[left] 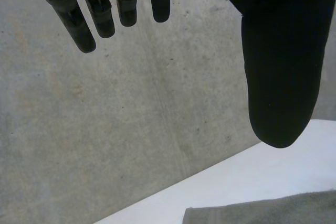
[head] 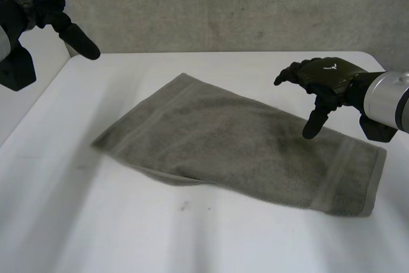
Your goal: Fold the towel.
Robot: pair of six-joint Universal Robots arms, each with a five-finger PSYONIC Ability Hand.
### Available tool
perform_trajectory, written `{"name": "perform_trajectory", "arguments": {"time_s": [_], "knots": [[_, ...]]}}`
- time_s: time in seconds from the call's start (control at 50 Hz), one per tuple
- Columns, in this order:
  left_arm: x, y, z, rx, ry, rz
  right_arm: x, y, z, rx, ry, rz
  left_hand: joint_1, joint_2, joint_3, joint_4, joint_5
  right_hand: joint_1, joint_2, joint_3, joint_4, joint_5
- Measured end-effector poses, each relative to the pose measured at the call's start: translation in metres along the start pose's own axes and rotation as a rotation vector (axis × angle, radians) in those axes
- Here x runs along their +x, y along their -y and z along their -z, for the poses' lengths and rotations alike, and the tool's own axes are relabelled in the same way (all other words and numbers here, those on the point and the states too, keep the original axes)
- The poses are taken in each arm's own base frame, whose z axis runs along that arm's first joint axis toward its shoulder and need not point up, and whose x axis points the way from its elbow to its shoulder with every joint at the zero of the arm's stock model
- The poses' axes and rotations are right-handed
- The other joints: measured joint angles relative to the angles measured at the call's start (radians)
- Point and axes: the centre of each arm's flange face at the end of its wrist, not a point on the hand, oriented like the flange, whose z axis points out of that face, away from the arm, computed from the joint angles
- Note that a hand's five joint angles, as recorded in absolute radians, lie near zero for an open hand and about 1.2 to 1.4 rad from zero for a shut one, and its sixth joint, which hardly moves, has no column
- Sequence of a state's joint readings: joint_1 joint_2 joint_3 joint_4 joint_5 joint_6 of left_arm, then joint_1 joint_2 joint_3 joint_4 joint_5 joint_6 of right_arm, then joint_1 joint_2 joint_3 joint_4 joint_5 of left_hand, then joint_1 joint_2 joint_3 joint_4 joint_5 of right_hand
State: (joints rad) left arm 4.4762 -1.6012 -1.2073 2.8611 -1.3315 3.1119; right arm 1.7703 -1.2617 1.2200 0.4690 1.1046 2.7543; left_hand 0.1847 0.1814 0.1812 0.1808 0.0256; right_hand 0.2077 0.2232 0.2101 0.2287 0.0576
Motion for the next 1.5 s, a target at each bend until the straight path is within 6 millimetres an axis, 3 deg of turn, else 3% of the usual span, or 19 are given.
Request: {"name": "perform_trajectory", "arguments": {"time_s": [0.12,0.24,0.36,0.4,0.44,0.58,0.74,0.94,1.12,1.5], "knots": [[-0.002,-0.010,-0.007,-0.032,0.001,0.004,0.001,-0.003,-0.001,-0.017,-0.013,0.019,0.004,0.015,0.015,0.016,0.000,0.000,0.000,-0.001,0.000,0.000],[-0.008,-0.046,-0.023,-0.144,-0.012,-0.042,-0.008,-0.009,-0.002,-0.043,0.004,0.050,0.047,0.048,0.049,0.050,0.032,0.000,0.000,-0.001,0.000,0.000],[-0.024,-0.100,-0.030,-0.309,-0.025,-0.150,-0.030,-0.016,-0.005,-0.067,0.067,0.080,0.065,0.068,0.068,0.070,0.051,0.000,0.000,-0.001,0.000,0.000],[-0.026,-0.106,-0.030,-0.327,-0.027,-0.159,-0.034,-0.018,-0.005,-0.071,0.078,0.082,0.065,0.068,0.068,0.070,0.051,0.000,0.000,-0.001,0.000,0.000],[-0.035,-0.129,-0.029,-0.394,-0.041,-0.188,-0.045,-0.023,-0.009,-0.086,0.115,0.085,0.065,0.069,0.070,0.070,0.051,0.000,0.000,-0.001,0.000,0.000],[-0.055,-0.180,-0.020,-0.540,-0.087,-0.200,-0.079,-0.044,-0.026,-0.124,0.199,0.090,0.084,0.087,0.087,0.088,0.068,0.000,0.000,-0.001,0.000,0.000],[-0.071,-0.217,-0.015,-0.571,-0.099,-0.182,-0.109,-0.063,-0.047,-0.070,0.176,0.081,0.143,0.146,0.146,0.147,0.128,0.000,0.000,0.000,0.000,0.000],[-0.067,-0.250,-0.011,-0.577,-0.141,-0.152,-0.138,-0.073,-0.055,0.018,0.147,0.079,0.200,0.202,0.203,0.203,0.185,0.000,0.000,-0.001,0.000,0.000],[-0.059,-0.266,-0.017,-0.557,-0.170,-0.166,-0.143,-0.079,-0.054,0.005,0.146,0.090,0.287,0.289,0.288,0.289,0.269,0.000,0.000,-0.001,0.000,0.000],[-0.049,-0.271,-0.029,-0.498,-0.202,-0.207,-0.143,-0.083,-0.053,-0.014,0.153,0.092,0.412,0.413,0.413,0.414,0.394,0.000,0.000,0.000,0.000,0.000]]}}
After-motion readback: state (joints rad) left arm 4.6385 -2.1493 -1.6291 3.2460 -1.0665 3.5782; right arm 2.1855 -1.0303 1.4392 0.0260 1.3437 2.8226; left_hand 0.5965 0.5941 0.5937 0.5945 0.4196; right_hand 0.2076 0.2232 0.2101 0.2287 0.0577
